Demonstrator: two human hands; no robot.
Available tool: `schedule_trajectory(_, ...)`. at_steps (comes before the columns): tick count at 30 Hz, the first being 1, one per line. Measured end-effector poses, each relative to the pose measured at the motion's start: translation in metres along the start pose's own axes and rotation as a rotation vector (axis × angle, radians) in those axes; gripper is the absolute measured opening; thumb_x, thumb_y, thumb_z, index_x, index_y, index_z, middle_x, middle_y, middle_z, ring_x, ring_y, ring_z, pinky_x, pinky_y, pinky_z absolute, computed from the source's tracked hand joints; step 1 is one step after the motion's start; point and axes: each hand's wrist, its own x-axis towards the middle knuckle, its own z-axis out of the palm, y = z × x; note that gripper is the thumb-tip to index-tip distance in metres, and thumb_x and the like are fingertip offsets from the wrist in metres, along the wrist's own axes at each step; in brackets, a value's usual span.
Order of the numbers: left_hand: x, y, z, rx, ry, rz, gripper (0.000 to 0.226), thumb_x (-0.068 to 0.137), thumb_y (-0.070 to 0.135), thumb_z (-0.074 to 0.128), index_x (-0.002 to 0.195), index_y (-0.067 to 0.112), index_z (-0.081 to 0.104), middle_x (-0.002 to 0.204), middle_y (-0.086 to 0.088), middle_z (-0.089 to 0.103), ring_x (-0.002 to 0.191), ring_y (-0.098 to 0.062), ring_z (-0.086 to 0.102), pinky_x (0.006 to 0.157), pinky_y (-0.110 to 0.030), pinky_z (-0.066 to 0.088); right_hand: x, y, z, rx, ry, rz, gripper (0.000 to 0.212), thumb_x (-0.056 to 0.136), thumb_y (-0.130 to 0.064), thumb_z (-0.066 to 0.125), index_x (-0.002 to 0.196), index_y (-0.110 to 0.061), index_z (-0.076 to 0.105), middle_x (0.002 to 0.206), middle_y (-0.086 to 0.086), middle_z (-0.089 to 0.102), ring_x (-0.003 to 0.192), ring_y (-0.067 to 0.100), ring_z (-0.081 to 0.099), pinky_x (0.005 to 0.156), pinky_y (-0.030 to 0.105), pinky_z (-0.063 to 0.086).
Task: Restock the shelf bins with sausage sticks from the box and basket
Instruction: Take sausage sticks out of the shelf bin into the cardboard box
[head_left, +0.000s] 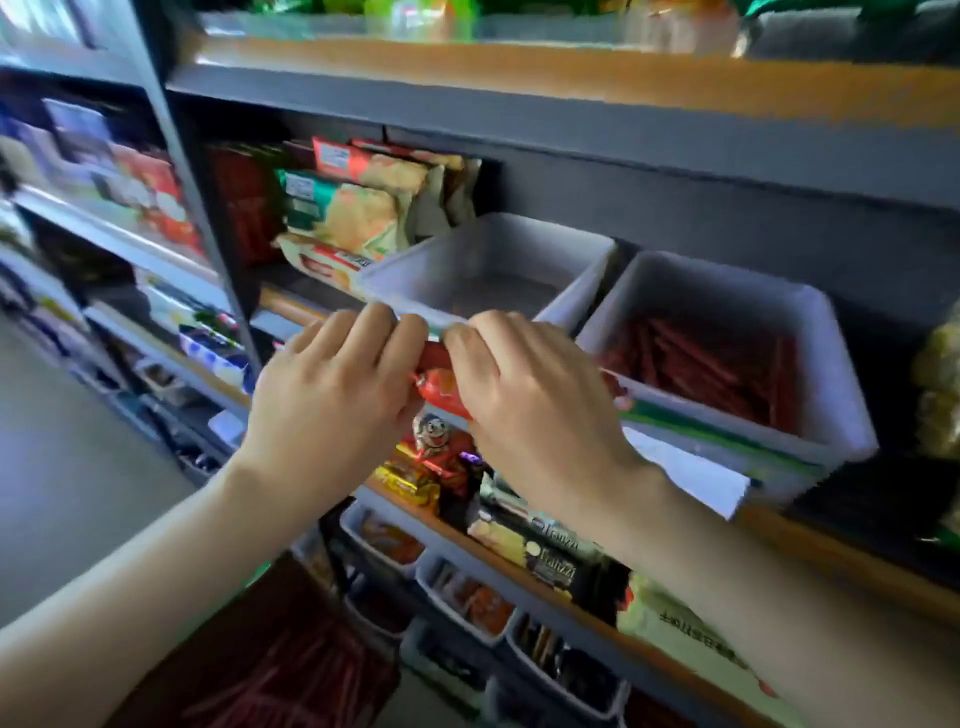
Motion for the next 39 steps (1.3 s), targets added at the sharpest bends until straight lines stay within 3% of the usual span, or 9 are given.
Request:
schedule_trajectory(4, -0.087, -0.050, 0.017, -0.028, -0.255, -0.128, 0.021, 0.083, 0.029, 0.055, 0.089, 0.010, 0.059, 0.073, -0.009, 0.055, 0.060, -0.028, 0.059, 0.052, -0.036, 0.043, 0.001, -0.075, 0.071, 0.236, -0.125, -0.081, 0.016, 0.066, 0.002, 0.062, 0.075, -0.011, 0.059, 0.070, 0.005, 0.055, 0.061, 0.024, 0.055, 0.054, 0.033, 0.041)
schedule_trajectory(9, -0.237, -0.113, 0.056, -0.117, -0.719, -0.445, 0.045, 0.074, 0.049, 0.046, 0.098, 0.012, 0.056, 0.074, -0.007, 0.061, 0.059, -0.029, 0.064, 0.040, -0.032, 0.049, -0.033, -0.182, 0.188, 0.492, -0.527, -0.175, 0.038, 0.046, -0.007, 0.081, 0.079, -0.012, 0.064, 0.072, 0.002, 0.057, 0.064, 0.022, 0.059, 0.054, 0.027, 0.044)
schedule_trajectory(13, -0.363, -0.142, 0.076, -0.066, -1.067, -0.648, 0.053, 0.061, 0.045, 0.082, 0.094, 0.007, 0.067, 0.075, -0.007, 0.063, 0.062, -0.029, 0.065, 0.044, -0.032, 0.050, -0.082, -0.262, 0.274, 0.586, -0.794, -0.355, 0.039, 0.044, -0.001, 0.078, 0.080, -0.009, 0.064, 0.072, 0.005, 0.058, 0.065, 0.024, 0.059, 0.055, 0.030, 0.049)
schedule_trajectory(17, -0.460, -0.151, 0.099, -0.087, -1.216, -0.729, 0.057, 0.049, 0.030, 0.090, 0.094, 0.003, 0.067, 0.076, -0.010, 0.063, 0.062, -0.031, 0.064, 0.047, -0.032, 0.052, -0.143, -0.337, 0.338, 0.628, -0.913, -0.499, 0.037, 0.045, 0.000, 0.075, 0.078, -0.014, 0.062, 0.070, 0.001, 0.055, 0.064, 0.021, 0.055, 0.058, 0.031, 0.042)
schedule_trajectory(23, -0.536, -0.140, 0.134, -0.130, -1.363, -0.678, 0.071, 0.047, 0.024, 0.090, 0.108, -0.001, 0.065, 0.095, -0.015, 0.067, 0.076, -0.032, 0.067, 0.060, -0.036, 0.056, -0.206, -0.411, 0.383, 0.602, -1.176, -0.523, 0.065, 0.070, -0.015, 0.074, 0.132, -0.010, 0.054, 0.126, 0.011, 0.059, 0.114, 0.026, 0.057, 0.095, 0.044, 0.044)
schedule_trajectory(26, -0.538, -0.139, 0.150, -0.185, -1.395, -0.702, 0.065, 0.052, 0.025, 0.087, 0.108, 0.000, 0.065, 0.094, -0.013, 0.066, 0.076, -0.031, 0.066, 0.061, -0.035, 0.055, -0.204, -0.418, 0.385, 0.586, -1.301, -0.489, 0.077, 0.062, -0.023, 0.083, 0.132, -0.010, 0.053, 0.130, 0.012, 0.056, 0.119, 0.026, 0.054, 0.098, 0.043, 0.042)
schedule_trajectory(30, -0.502, -0.144, 0.174, -0.252, -1.349, -0.717, 0.054, 0.060, 0.024, 0.082, 0.106, 0.001, 0.065, 0.092, -0.012, 0.065, 0.075, -0.032, 0.066, 0.061, -0.036, 0.055, -0.181, -0.389, 0.375, 0.625, -1.196, -0.338, 0.070, 0.063, -0.013, 0.080, 0.128, -0.004, 0.056, 0.126, 0.014, 0.059, 0.114, 0.028, 0.057, 0.092, 0.041, 0.047)
schedule_trajectory(36, -0.381, -0.146, 0.200, -0.421, -1.050, -0.653, 0.043, 0.079, 0.026, 0.064, 0.115, 0.004, 0.059, 0.100, -0.014, 0.064, 0.084, -0.036, 0.064, 0.068, -0.041, 0.053, -0.113, -0.291, 0.344, 0.661, -0.989, -0.007, 0.052, 0.076, -0.004, 0.069, 0.126, -0.001, 0.055, 0.120, 0.015, 0.060, 0.108, 0.031, 0.058, 0.087, 0.041, 0.050)
schedule_trajectory(39, -0.298, -0.132, 0.200, -0.535, -0.863, -0.568, 0.044, 0.082, 0.033, 0.045, 0.114, 0.007, 0.059, 0.100, -0.012, 0.064, 0.085, -0.034, 0.064, 0.067, -0.039, 0.055, -0.075, -0.230, 0.306, 0.750, -0.917, 0.259, 0.054, 0.087, -0.010, 0.060, 0.138, -0.006, 0.042, 0.134, 0.010, 0.049, 0.123, 0.027, 0.045, 0.101, 0.037, 0.042)
